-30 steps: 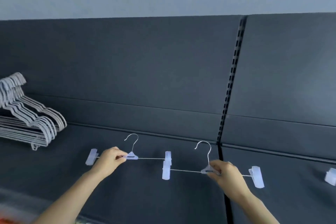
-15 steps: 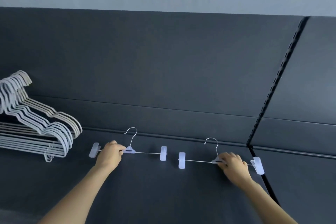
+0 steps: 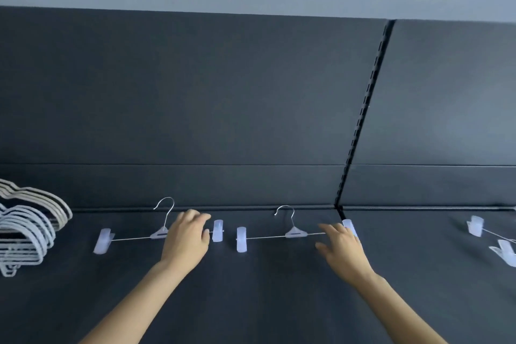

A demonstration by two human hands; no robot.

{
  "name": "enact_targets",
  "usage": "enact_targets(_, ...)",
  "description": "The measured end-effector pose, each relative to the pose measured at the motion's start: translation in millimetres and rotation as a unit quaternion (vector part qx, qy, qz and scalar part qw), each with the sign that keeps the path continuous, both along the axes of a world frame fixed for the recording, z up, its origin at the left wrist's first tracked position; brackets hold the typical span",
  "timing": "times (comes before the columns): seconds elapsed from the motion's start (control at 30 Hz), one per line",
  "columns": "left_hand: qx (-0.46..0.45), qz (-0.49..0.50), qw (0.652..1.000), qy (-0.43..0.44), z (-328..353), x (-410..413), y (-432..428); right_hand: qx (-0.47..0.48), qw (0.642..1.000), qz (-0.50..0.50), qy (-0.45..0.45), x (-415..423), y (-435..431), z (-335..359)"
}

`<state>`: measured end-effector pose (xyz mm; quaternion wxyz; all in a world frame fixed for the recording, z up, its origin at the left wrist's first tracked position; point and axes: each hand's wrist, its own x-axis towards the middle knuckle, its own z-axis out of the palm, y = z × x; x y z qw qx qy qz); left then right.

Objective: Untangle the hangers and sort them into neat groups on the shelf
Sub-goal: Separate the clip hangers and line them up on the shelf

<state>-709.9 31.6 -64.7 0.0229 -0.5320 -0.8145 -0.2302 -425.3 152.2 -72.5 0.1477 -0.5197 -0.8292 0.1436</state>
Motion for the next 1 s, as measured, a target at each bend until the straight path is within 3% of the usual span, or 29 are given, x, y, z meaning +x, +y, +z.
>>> enact_targets(0.13,0.015,-0.095,0.995,-0.019,8,81,24,0.033,0.999,-0.010,-0.006,55,-3,8)
enact_targets(0.27,-0.037,-0.163,0.986,-0.018,13,166,51,0.036,0.999,-0.032,-0.015,127,4,14)
enact_targets(0.63,-0.080,-0.227,0.969,-0.052,11,382,120,0.016,0.995,-0.089,-0.034,344,36,25)
enact_targets(1.0,-0.088,-0.313,0.945,-0.037,7,535,181,-0.033,0.983,-0.181,-0.015,468,58,9)
